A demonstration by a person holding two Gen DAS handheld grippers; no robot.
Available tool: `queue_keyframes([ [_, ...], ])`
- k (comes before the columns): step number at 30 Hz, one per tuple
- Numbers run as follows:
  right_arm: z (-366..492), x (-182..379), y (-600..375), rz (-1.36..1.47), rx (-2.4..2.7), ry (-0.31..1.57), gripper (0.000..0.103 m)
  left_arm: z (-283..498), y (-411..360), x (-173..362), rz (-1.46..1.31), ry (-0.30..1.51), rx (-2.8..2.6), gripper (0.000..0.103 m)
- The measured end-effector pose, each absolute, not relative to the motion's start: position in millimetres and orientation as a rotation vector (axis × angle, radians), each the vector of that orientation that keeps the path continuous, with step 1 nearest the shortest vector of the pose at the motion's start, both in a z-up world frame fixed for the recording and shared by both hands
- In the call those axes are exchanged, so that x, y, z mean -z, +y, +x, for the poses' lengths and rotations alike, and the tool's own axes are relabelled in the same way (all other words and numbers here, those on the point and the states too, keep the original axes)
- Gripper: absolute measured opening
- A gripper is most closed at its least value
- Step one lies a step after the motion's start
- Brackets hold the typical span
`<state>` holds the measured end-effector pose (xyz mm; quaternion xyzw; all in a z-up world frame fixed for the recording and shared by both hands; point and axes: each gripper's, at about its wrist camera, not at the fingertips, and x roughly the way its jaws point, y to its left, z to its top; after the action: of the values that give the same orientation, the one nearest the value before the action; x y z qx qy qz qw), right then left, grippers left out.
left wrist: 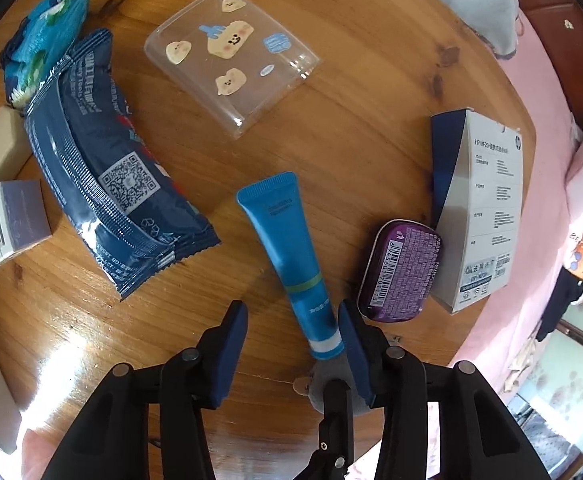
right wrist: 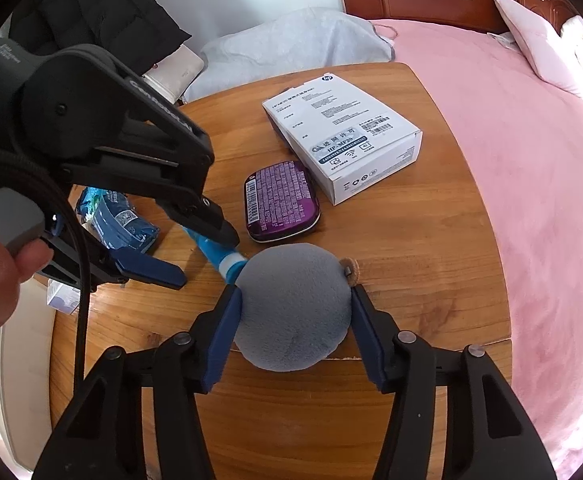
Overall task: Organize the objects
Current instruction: 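Grasp the blue tube with the left tool while the right tool grasps the grey puff, then carry the blue tube and grey puff over the white tray and release both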
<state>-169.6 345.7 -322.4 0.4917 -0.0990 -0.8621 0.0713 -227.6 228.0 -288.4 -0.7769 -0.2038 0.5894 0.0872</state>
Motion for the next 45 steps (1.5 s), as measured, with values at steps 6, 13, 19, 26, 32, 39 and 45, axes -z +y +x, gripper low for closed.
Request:
queue_keyframes([
  [6,-171.8,321.0,346.7,1.468,2.591,-0.307,0.049,-225.4,238.1,283.6,-2.316,-0.502,-1.761,0.019],
  [13,-169.3,323.0,352.8,1.437,2.579,-0.399,0.034,-214.6,238.5,279.6,-2.28,-0.463,-1.77,0.019],
  [19,-160.4,321.1,355.9,1.412,2.556,-0.483,0.028,-202.7,233.0,268.1,-2.215,-0.4,-1.808,0.019],
  [26,-138.6,292.8,350.9,1.336,2.586,-0.503,0.028,-183.8,216.2,233.4,-2.11,-0.382,-1.807,0.019],
  [32,-116.8,250.6,331.9,1.232,2.617,-0.452,0.028,-161.7,187.0,193.8,-2.031,-0.424,-1.782,0.019],
  [39,-73.2,197.8,292.1,1.116,2.646,-0.342,0.028,-133.6,98.8,156.1,-1.915,-0.495,-1.791,0.019],
  [45,-35.1,153.4,245.1,1.017,2.659,-0.295,0.028,-117.3,29.4,127.9,-1.811,-0.555,-1.839,0.019],
])
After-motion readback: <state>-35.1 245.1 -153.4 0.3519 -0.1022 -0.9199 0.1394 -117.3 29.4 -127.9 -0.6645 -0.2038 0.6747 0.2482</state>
